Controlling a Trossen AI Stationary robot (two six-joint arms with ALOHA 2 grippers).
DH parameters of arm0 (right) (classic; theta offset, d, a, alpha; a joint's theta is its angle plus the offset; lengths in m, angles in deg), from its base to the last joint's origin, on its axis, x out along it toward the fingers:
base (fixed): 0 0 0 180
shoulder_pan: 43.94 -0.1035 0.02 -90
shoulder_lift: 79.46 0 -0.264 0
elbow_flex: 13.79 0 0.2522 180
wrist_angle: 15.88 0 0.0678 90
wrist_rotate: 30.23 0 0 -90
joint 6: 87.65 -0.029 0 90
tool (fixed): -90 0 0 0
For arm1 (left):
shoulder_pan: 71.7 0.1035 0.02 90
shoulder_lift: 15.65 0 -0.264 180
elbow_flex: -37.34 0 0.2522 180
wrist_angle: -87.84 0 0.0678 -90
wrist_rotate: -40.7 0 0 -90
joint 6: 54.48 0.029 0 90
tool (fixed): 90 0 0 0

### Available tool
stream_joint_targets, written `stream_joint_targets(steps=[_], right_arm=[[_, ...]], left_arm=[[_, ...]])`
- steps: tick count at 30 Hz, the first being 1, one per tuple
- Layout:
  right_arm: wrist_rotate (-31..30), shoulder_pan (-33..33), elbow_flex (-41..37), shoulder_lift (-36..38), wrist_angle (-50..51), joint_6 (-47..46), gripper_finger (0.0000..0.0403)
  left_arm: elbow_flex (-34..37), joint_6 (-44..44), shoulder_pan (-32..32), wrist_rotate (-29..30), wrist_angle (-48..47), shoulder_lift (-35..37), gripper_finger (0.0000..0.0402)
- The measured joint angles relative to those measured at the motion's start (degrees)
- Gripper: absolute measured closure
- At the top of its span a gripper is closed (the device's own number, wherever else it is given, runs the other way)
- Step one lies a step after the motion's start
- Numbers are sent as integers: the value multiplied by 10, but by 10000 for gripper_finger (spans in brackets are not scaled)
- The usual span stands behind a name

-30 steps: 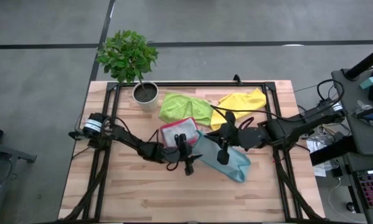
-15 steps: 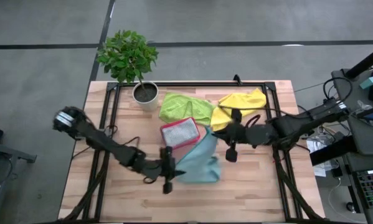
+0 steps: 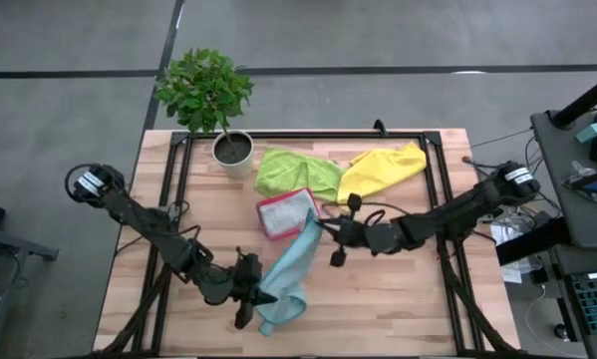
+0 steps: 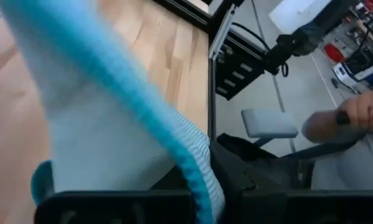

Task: Fold microfiber towels
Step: Fold the blue microfiber cloth

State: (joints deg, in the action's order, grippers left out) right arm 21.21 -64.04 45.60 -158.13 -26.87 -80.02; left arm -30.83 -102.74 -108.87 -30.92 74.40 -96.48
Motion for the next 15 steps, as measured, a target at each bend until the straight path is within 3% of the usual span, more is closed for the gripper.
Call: stream_joint_targets(steps=[2, 7, 15], right_arm=[[-1, 0, -6, -26, -44, 31, 394], [-7, 15, -8, -76, -87, 39, 394], [-7, 14, 8, -63, -86, 63, 394]], left_arm=[[3, 10, 0, 18, 2, -1, 401], [13, 69, 21, 160, -11, -22, 401], [13, 108, 60, 170, -28, -26, 402]])
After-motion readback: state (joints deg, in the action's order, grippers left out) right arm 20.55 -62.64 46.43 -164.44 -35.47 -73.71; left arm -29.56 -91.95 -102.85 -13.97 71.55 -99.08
